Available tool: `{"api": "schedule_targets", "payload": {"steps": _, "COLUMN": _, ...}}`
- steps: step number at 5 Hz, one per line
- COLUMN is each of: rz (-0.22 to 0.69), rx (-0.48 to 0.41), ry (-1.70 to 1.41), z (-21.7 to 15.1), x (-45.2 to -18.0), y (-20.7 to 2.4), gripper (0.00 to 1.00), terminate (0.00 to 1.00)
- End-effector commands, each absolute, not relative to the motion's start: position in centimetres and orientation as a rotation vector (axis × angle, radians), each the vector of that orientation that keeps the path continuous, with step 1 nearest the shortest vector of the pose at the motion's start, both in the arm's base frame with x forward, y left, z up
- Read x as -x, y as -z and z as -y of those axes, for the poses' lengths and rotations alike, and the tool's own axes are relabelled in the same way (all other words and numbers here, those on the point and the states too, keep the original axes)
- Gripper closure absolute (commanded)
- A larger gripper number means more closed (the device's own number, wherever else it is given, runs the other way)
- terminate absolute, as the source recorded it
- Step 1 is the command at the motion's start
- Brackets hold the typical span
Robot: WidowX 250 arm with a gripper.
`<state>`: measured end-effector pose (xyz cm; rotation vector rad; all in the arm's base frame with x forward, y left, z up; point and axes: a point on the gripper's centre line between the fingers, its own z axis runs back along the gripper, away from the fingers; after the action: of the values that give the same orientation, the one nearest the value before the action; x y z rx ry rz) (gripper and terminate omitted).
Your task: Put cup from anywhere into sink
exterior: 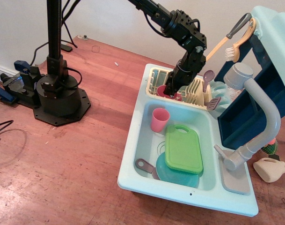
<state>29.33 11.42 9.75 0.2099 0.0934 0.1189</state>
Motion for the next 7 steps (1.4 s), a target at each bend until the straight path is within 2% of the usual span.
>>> {"api": "schedule_targets", "payload": {"steps": 1, "rz": -0.055, "rx": -0.208, "ry": -0.09, "z": -10.9, "x": -30.4, "y": -10.6, "gripper": 1.0, "terminate": 0.0}}
{"api": "schedule_targets", "payload": {"steps": 2, "rz": -0.039, "rx": -0.24, "ry": -0.079, "z": -11.7, "x": -31.1, "y": -12.6, "gripper": 1.0, "terminate": 0.0}}
{"api": "schedule_targets", "payload": {"steps": 3, "rz": -0.018, "rx": -0.283, "ry": -0.072, "z": -13.1, "x": -32.2, "y": -16.5, "gripper": 1.0, "terminate": 0.0}}
{"api": "schedule_targets", "payload": {"steps": 4, "rz": 0.016, "rx": -0.3, "ry": -0.069, "z": -13.5, "x": -33.3, "y": -19.0, "gripper": 1.0, "terminate": 0.0}}
{"api": "schedule_targets", "payload": {"steps": 6, "rz": 0.078, "rx": -0.251, "ry": -0.057, "z": -11.2, "x": -35.7, "y": -18.9, "gripper": 1.0, "terminate": 0.0}}
{"api": "schedule_targets", "payload": {"steps": 7, "rz": 0.122, "rx": -0.18, "ry": 0.018, "z": -8.3, "x": -36.3, "y": -18.7, "gripper": 1.0, "terminate": 0.0}}
